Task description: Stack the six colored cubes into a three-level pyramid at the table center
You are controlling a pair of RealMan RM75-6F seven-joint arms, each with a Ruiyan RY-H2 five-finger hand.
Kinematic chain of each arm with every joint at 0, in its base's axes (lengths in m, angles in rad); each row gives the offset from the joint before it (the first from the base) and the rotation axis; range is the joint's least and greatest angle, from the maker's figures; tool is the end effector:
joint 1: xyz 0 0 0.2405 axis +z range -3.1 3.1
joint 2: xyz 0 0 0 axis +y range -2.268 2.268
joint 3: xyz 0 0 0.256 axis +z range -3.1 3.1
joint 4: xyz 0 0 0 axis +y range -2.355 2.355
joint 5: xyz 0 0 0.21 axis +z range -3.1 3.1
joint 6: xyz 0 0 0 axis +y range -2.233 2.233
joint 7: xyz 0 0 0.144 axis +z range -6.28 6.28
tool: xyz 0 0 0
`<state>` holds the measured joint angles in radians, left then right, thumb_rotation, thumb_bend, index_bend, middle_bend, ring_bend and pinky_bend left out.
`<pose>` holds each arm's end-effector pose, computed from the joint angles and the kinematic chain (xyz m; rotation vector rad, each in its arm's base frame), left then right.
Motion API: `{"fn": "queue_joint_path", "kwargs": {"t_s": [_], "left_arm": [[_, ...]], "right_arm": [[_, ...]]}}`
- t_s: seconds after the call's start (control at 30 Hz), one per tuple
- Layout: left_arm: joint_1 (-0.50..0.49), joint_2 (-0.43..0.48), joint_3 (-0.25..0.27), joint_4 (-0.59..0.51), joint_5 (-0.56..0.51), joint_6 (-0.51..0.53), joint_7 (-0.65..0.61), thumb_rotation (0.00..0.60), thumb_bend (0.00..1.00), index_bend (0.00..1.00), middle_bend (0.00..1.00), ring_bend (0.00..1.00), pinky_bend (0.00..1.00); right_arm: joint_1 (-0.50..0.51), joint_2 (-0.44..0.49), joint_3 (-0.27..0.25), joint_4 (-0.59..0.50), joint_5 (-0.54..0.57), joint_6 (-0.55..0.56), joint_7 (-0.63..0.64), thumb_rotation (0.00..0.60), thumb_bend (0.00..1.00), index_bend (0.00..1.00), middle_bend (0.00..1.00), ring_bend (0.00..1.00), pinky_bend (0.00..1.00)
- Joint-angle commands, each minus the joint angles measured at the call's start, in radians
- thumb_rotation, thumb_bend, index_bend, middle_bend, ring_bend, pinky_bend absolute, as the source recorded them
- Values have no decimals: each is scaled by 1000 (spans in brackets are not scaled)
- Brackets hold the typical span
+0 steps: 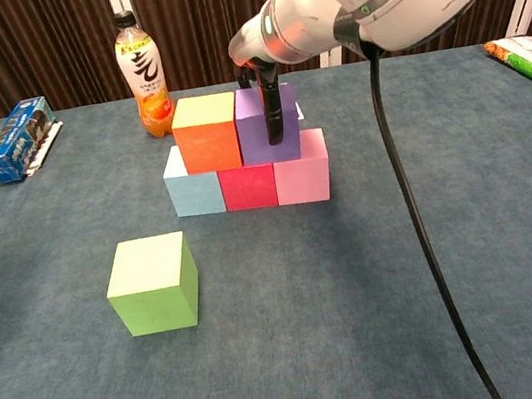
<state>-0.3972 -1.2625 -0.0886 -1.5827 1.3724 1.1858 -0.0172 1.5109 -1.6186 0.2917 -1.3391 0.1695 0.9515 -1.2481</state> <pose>-0.2563 0.2742 0.0853 -1.5968 -1.0690 -1.0018 0.0302 -0.4258 -0.0340 1.9068 -0.7661 0.3721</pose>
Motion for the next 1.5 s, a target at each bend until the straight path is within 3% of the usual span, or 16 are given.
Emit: {"fn": "queue_joint_path", "kwargs": {"t_s": [0.03,0.27,0.43,0.67,0.83,1.0,1.2,1.5], "left_arm": [[0,1,0,-1,0,0,0,600,343,44,0,0,119],[1,4,0,-4,1,1,1,600,344,44,0,0,118],[4,7,1,-7,3,3,-1,600,344,44,0,0,119],[3,11,0,-13,9,6,4,600,344,44,0,0,118],[-7,22,5,-32,22,-9,7,600,345,68,0,0,119],[-20,32,8,-63,27,-30,24,600,345,73,0,0,119],[-22,40,16,-101,20,-39,52,600,343,73,2,0,119],[-49,65,76,-163,95,-121,4,600,343,100,59,31,121]], "right_arm": [[-2,2,1,-6,0,2,-1,600,68,339,191,0,0],[-32,53,5,-76,-9,4,23,600,68,304,190,0,0],[-86,140,1,-180,-50,-12,83,600,68,243,190,0,0],[-195,295,-11,-317,-158,-49,225,600,68,224,186,0,0],[-313,412,-33,-415,-320,-65,369,600,68,227,186,0,0],[-379,426,-57,-379,-435,-87,484,600,68,235,186,0,0],[-371,366,-74,-292,-471,-135,545,600,68,241,186,0,0],[-457,439,-101,-340,-598,-126,677,600,68,249,187,0,0]]}}
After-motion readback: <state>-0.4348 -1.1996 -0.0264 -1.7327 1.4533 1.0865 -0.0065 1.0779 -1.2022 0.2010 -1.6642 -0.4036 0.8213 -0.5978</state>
